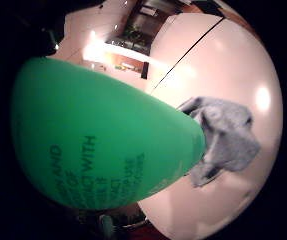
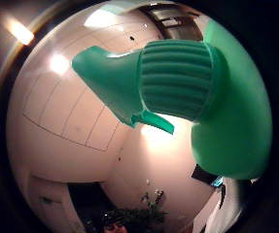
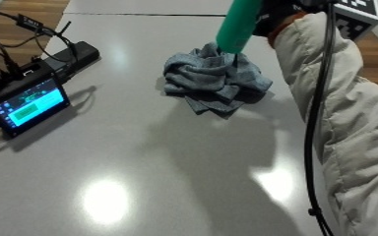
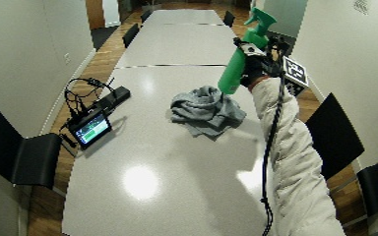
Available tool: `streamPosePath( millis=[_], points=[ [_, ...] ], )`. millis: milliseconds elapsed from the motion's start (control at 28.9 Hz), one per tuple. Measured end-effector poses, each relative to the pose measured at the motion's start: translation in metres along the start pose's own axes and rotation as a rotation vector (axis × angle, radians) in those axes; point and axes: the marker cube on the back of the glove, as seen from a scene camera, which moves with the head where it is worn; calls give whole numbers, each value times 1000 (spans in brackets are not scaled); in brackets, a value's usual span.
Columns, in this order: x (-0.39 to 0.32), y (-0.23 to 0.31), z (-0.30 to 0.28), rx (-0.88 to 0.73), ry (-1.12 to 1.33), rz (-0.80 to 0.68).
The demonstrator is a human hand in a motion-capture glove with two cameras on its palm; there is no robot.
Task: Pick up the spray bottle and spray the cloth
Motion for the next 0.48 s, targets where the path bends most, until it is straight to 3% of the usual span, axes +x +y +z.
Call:
streamPosePath(
  millis=[484],
  points=[
    [-3,98,167,-454,28,-61]
  ],
)
